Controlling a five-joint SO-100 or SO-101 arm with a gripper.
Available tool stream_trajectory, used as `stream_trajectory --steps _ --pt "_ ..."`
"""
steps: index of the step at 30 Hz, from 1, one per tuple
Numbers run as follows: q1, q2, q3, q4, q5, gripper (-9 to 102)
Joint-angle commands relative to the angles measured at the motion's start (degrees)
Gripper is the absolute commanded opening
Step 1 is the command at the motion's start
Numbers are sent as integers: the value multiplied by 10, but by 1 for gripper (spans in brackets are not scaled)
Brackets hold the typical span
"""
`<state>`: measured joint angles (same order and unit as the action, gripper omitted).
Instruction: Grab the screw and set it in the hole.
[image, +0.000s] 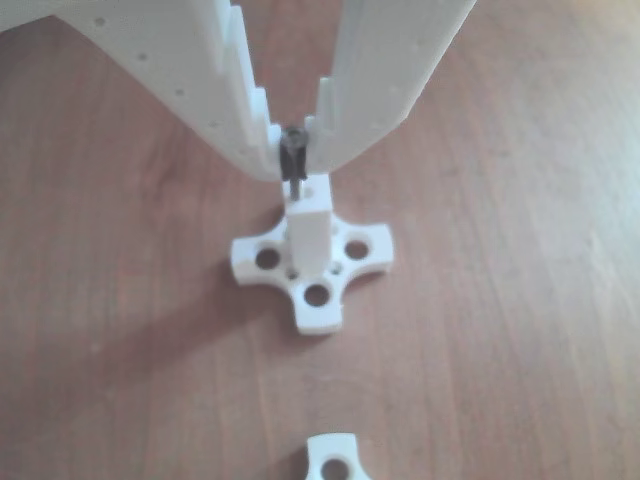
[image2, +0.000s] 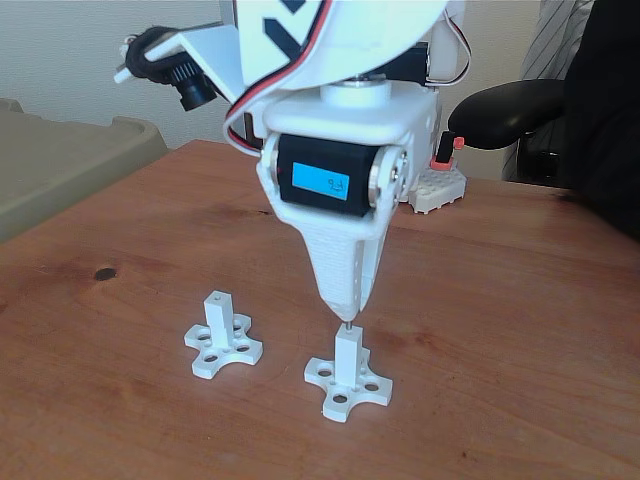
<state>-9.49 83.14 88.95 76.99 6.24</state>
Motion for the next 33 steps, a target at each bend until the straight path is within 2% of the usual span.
stream_trajectory --steps 1,33 --pt "-4 11 -45 -7 -1 -4" --pt "-9 1 -61 -7 -1 -4"
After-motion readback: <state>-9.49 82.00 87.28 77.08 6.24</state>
